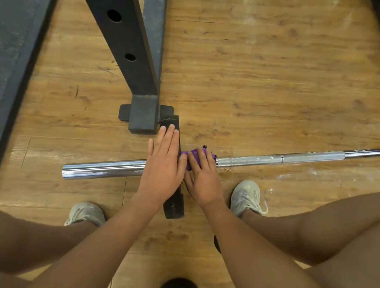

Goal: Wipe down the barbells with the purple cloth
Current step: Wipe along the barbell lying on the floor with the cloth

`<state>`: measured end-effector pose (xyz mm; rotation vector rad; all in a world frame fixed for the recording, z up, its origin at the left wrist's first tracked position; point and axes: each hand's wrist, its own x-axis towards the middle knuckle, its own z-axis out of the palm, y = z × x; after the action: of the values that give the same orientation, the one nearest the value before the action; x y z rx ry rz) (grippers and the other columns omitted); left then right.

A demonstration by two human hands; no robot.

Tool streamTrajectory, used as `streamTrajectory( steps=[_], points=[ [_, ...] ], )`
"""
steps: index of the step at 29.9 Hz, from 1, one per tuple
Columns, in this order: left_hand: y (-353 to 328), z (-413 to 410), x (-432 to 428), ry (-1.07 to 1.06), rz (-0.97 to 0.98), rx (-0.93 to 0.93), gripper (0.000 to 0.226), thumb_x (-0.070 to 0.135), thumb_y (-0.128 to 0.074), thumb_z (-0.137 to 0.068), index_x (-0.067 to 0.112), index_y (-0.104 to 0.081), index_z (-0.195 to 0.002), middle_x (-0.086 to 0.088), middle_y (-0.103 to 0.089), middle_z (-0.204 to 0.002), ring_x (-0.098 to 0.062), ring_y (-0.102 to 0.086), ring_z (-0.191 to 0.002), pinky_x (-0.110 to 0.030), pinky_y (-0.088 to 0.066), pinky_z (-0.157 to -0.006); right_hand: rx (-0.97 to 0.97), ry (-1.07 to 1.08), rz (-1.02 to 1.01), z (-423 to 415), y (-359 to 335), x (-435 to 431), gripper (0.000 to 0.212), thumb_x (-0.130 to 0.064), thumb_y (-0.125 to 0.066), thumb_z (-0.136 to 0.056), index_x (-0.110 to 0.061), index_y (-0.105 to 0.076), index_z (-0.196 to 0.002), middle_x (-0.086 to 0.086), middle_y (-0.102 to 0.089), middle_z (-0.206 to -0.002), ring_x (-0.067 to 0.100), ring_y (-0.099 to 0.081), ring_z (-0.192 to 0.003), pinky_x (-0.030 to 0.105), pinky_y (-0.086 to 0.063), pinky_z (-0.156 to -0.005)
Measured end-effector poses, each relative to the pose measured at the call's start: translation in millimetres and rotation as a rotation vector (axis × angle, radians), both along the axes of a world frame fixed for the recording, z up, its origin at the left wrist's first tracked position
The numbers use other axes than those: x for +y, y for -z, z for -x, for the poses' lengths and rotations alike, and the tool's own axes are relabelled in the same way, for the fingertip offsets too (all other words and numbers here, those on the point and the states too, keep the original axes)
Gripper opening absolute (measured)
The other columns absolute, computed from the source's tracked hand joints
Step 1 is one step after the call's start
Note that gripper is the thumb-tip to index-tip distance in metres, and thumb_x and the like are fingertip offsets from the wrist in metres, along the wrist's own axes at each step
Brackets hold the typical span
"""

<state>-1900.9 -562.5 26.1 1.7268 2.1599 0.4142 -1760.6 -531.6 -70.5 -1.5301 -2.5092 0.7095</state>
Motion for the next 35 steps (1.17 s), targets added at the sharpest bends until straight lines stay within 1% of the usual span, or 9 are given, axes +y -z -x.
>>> streamTrajectory(
  steps=[6, 11, 14, 19, 23, 25, 28, 31, 35],
  points=[
    [1, -8, -7, -0.024, -0.02, 0.011, 0.059, 0.023, -0.035, -0.107, 0.007, -0.015, -0.159, -0.005, -0.006, -0.169, -0.014, 0.01, -0.153, -0.046, -0.004, -0.127, -0.067, -0.047, 0.092, 9, -6, 28, 0.056, -0.045, -0.041, -0.105, -0.025, -0.035, -0.157, 0.011, -0.023, -0.166, 0.033, -0.013, -0.154, 0.05, -0.015, -0.125],
    [5, -17, -21, -0.028, -0.051, 0.006, 0.057, 0.024, -0.032, -0.107, 0.006, -0.014, -0.159, -0.007, -0.006, -0.169, -0.018, 0.01, -0.154, -0.047, -0.006, -0.125, 0.013, -0.022, -0.082, -6, 5, -8, 0.052, -0.033, -0.054, -0.103, -0.019, -0.045, -0.152, 0.013, -0.036, -0.16, 0.038, -0.023, -0.151, 0.054, -0.029, -0.12],
    [10, -21, -34, -0.023, -0.041, 0.008, 0.057, 0.024, -0.03, -0.108, 0.007, -0.008, -0.158, -0.007, -0.001, -0.169, -0.018, 0.014, -0.154, -0.047, -0.005, -0.125, -0.028, 0.01, -0.097, -8, 13, -32, 0.056, -0.033, -0.049, -0.105, -0.022, -0.032, -0.158, 0.01, -0.022, -0.166, 0.033, -0.006, -0.156, 0.049, -0.018, -0.125],
    [14, -30, -57, -0.002, -0.058, -0.005, 0.059, 0.027, -0.025, -0.106, 0.01, -0.002, -0.158, -0.009, 0.0, -0.169, -0.022, 0.009, -0.156, -0.049, -0.01, -0.125, -0.039, -0.038, -0.062, -8, 10, -22, 0.057, -0.036, -0.045, -0.104, -0.019, -0.033, -0.157, 0.013, -0.025, -0.165, 0.035, -0.011, -0.154, 0.053, -0.017, -0.124],
    [8, -39, -68, -0.029, -0.073, -0.025, 0.061, 0.027, -0.026, -0.105, 0.013, 0.001, -0.158, -0.008, 0.0, -0.169, -0.019, 0.01, -0.156, -0.049, -0.006, -0.125, -0.071, -0.111, -0.074, -19, 10, -26, 0.057, -0.038, -0.036, -0.106, -0.019, -0.027, -0.159, 0.011, -0.018, -0.167, 0.033, -0.005, -0.155, 0.052, -0.013, -0.125],
    [0, -38, -58, -0.078, -0.076, -0.043, 0.063, 0.026, -0.031, -0.104, 0.008, -0.007, -0.159, -0.008, -0.001, -0.169, -0.017, 0.011, -0.155, -0.044, 0.001, -0.125, -0.041, -0.059, -0.056, -16, 7, -32, 0.056, -0.039, -0.032, -0.105, -0.019, -0.033, -0.157, 0.011, -0.02, -0.166, 0.032, -0.006, -0.156, 0.051, -0.012, -0.126],
    [-11, -32, -34, -0.107, -0.038, -0.049, 0.064, 0.024, -0.039, -0.104, 0.004, -0.013, -0.159, -0.008, -0.002, -0.169, -0.017, 0.01, -0.155, -0.04, 0.005, -0.124, -0.001, 0.054, -0.018, -6, 5, -32, 0.045, -0.036, -0.044, -0.104, -0.016, -0.054, -0.142, 0.011, -0.037, -0.159, 0.033, -0.023, -0.152, 0.052, -0.023, -0.122],
    [-6, -28, -31, -0.026, 0.025, 0.003, 0.065, 0.022, -0.038, -0.104, 0.002, -0.012, -0.159, -0.011, 0.0, -0.169, -0.02, 0.01, -0.155, -0.047, -0.004, -0.127, -0.003, 0.093, -0.048, -2, 6, -32, 0.036, -0.034, -0.049, -0.102, -0.012, -0.061, -0.129, 0.014, -0.048, -0.15, 0.033, -0.034, -0.146, 0.052, -0.032, -0.117],
    [1, -30, -44, 0.044, 0.026, 0.128, 0.066, 0.023, -0.034, -0.098, -0.003, -0.02, -0.157, -0.018, -0.011, -0.167, -0.028, -0.002, -0.156, -0.051, -0.015, -0.125, -0.018, 0.038, -0.01, -9, 3, -38, 0.052, -0.041, -0.032, -0.102, -0.02, -0.044, -0.149, 0.014, -0.028, -0.163, 0.033, -0.015, -0.154, 0.052, -0.019, -0.124]
  ],
)
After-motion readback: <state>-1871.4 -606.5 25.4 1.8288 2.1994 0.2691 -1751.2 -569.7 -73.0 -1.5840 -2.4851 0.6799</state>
